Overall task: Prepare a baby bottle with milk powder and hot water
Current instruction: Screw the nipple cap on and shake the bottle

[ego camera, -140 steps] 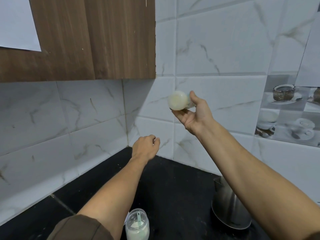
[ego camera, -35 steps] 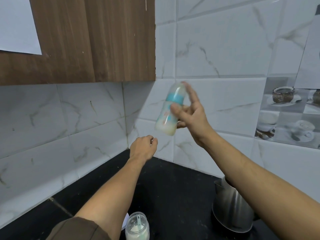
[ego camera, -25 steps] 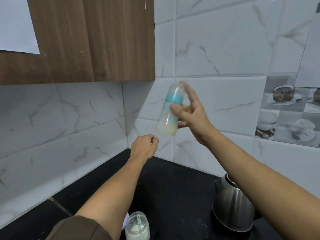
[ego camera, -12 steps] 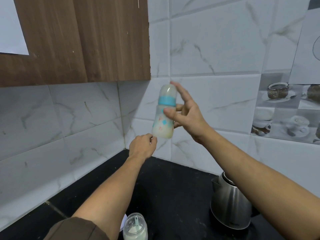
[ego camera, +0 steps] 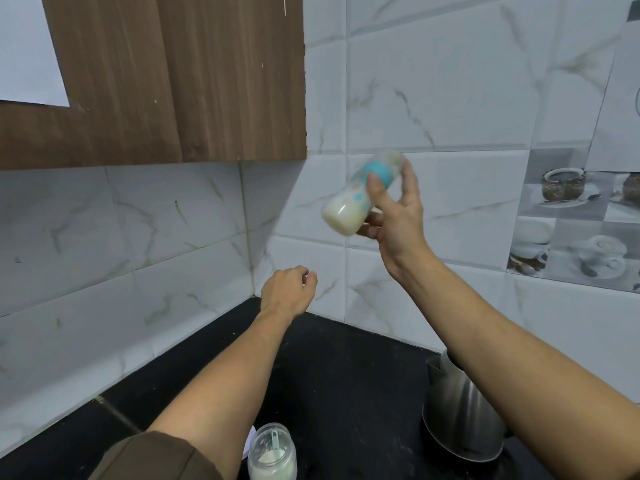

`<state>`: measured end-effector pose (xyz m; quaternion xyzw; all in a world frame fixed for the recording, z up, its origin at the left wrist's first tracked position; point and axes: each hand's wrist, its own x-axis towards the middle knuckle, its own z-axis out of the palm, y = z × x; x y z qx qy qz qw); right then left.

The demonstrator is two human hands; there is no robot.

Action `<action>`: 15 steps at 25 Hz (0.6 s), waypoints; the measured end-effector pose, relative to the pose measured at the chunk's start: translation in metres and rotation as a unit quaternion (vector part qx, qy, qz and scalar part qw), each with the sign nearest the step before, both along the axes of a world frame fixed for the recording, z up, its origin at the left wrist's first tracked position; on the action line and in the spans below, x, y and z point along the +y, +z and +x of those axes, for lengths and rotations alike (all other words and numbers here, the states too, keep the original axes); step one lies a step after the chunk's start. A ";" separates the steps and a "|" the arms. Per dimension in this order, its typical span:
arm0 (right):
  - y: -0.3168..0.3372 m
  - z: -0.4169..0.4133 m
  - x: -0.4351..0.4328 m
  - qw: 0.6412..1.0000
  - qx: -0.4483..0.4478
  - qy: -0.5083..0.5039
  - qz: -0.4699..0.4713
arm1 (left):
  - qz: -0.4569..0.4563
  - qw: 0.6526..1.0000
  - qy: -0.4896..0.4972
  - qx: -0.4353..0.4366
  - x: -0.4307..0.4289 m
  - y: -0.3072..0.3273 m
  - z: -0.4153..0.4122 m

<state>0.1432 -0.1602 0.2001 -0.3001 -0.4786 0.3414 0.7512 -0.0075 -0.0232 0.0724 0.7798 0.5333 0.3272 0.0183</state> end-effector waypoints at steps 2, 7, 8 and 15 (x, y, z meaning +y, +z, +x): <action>0.004 0.002 0.002 1.000 0.017 -0.002 -0.001 | -0.001 1.000 0.003 -0.004 0.000 -0.001 -0.002; -0.006 -0.002 -0.009 0.983 -0.177 0.052 0.006 | -0.003 1.000 0.004 0.008 -0.002 -0.002 -0.002; -0.001 -0.001 -0.006 0.996 -0.082 0.022 0.001 | -0.005 1.000 0.001 0.002 -0.001 -0.003 -0.002; -0.016 -0.007 -0.015 0.973 -0.228 0.042 -0.003 | -0.005 1.000 0.013 0.012 -0.005 0.003 -0.001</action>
